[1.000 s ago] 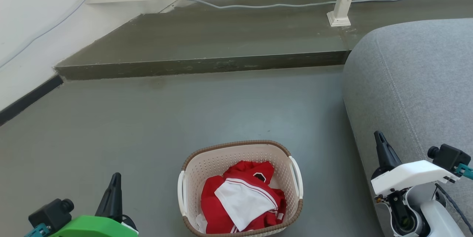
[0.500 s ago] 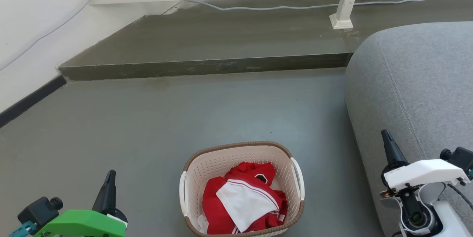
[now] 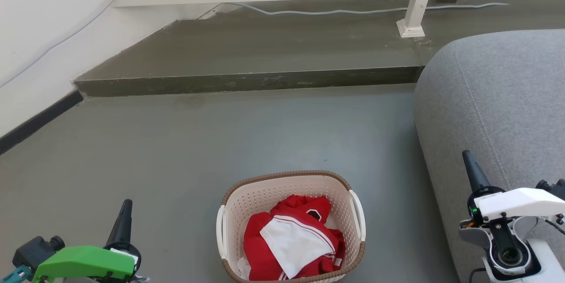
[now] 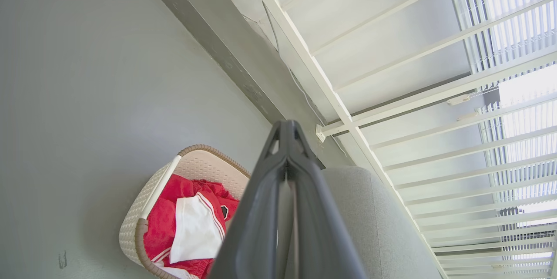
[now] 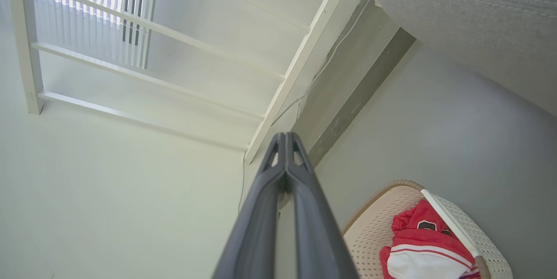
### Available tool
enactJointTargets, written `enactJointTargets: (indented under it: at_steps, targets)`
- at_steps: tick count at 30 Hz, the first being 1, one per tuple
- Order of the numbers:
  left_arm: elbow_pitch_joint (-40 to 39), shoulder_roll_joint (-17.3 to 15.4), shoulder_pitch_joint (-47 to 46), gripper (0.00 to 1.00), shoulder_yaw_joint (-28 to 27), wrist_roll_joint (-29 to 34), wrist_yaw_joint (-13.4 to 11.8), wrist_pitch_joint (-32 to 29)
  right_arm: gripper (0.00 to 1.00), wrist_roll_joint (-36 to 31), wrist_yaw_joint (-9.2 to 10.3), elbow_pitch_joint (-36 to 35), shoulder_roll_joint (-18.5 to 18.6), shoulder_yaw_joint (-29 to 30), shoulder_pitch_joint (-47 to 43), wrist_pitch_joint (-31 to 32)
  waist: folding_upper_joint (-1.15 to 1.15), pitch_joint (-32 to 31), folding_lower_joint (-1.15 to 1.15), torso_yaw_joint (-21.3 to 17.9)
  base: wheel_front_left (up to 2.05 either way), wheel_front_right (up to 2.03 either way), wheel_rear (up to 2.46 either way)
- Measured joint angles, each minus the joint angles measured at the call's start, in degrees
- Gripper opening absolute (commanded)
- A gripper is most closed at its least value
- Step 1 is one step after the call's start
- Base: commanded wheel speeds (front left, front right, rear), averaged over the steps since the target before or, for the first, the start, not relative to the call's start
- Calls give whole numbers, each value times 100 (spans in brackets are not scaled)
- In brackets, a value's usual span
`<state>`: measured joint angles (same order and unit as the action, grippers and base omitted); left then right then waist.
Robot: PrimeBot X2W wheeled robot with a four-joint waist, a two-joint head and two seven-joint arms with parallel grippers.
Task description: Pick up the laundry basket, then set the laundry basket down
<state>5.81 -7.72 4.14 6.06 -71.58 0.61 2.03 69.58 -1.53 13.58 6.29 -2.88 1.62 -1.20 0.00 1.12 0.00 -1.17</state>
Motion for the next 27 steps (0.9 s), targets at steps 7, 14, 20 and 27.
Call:
enactJointTargets:
  at_steps: [7,14,20,27]
  targets:
    - [149,45,-135,0,-77,-541,99,-60,0,522,-112,23,-58,145,26,111,0,-20,0,25,0,0,0]
    - [314,86,-235,0,-196,-1070,233,-148,0,1045,-208,58,-81,302,31,212,0,-40,0,49,0,0,0]
    - [466,102,-345,0,-256,-1506,337,-200,0,1500,-304,81,-100,448,41,286,0,-57,0,71,0,0,0]
    - [573,116,-453,0,-354,-1972,423,-258,0,1936,-401,107,-143,584,73,386,0,-74,0,92,0,0,0]
